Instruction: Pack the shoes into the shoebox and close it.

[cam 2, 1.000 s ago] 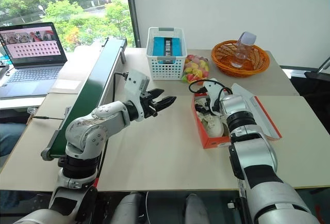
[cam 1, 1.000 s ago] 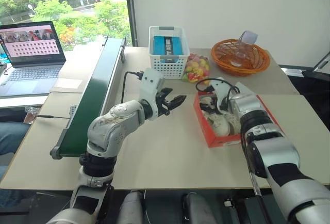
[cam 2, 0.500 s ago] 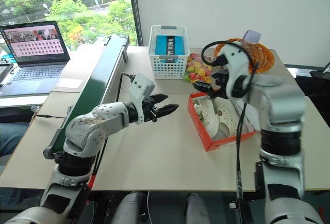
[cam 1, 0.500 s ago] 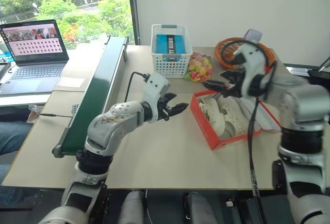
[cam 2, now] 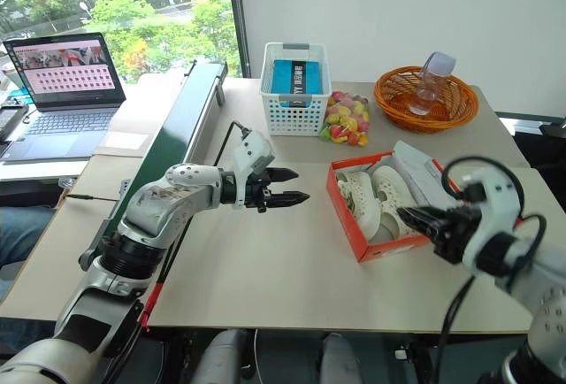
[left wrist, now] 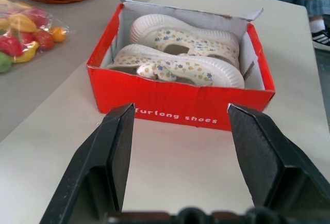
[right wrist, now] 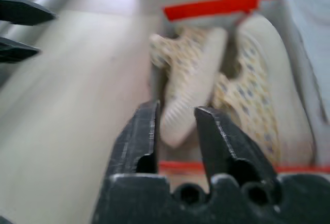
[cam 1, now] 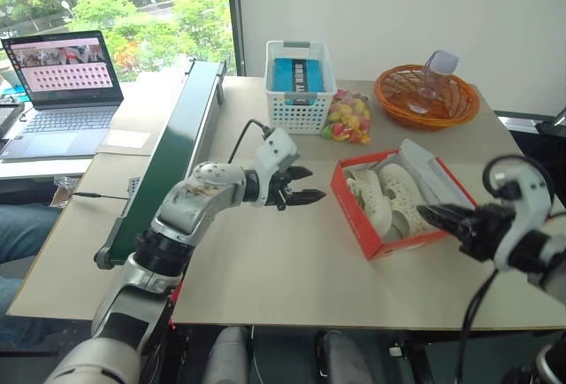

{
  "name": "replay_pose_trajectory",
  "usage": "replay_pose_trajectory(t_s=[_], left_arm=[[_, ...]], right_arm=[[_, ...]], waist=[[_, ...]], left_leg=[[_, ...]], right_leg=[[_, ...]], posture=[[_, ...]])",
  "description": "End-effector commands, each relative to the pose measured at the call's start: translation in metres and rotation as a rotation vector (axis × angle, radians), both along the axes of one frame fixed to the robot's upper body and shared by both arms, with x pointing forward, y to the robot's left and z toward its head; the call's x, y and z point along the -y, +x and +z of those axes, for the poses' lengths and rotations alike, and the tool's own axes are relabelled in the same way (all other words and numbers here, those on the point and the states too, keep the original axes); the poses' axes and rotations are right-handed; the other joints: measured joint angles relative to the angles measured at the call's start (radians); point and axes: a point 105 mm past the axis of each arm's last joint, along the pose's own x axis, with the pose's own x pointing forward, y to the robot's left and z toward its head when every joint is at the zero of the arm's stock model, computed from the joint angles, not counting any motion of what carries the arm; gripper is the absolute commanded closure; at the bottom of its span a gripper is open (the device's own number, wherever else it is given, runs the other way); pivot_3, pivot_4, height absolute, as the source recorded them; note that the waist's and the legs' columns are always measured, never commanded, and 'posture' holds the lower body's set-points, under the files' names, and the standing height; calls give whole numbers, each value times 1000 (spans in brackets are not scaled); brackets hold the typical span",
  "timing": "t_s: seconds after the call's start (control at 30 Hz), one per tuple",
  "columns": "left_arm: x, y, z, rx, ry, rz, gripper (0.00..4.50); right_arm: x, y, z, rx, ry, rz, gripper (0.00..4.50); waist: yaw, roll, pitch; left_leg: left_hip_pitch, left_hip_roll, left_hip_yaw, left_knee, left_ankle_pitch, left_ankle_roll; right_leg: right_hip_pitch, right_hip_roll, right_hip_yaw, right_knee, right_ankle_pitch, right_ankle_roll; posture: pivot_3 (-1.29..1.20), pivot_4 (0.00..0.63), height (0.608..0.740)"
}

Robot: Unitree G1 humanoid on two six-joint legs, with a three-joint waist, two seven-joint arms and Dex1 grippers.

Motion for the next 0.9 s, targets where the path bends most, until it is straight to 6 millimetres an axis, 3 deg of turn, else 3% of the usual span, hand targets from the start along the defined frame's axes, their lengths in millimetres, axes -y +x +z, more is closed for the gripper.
replay_pose_trajectory(t_s=[0.03,0.23,0.4,0.57,0.67,0.9], left_arm=[[6,-3,12,82,14,-49,1461],[-5,-4,10,112,56,-27,1461],[-11,-6,9,116,68,0,1461],[-16,-9,11,109,67,32,1461],[-19,-11,11,105,73,40,1461],[-23,-11,15,106,78,59,1461]], right_arm=[[21,3,0,100,-35,-158,4421],[51,-3,-50,31,-50,-330,4421],[51,1,-80,4,-43,-314,4421],[58,19,-109,49,-44,-326,4421],[58,31,-119,85,-146,-292,4421],[52,48,-115,208,-306,-217,4421]], waist=[[-9,0,0],[-13,1,0],[-17,1,0],[-24,1,0],[-29,2,0],[-35,2,0]], left_leg=[[0,0,0,0,0,0],[1,0,-1,0,0,0],[1,-1,-1,0,0,0],[1,-1,-2,-1,0,0],[1,-1,-1,-1,0,0],[1,-2,-2,-1,0,0]], right_leg=[[0,0,0,0,0,0],[0,0,0,-1,2,1],[0,0,0,-1,2,1],[0,0,0,-1,2,1],[0,0,0,-1,2,1],[0,0,1,-1,2,1]], posture=[[0,150,735],[0,150,735],[0,150,735],[0,150,735],[0,150,735],[0,150,735]])
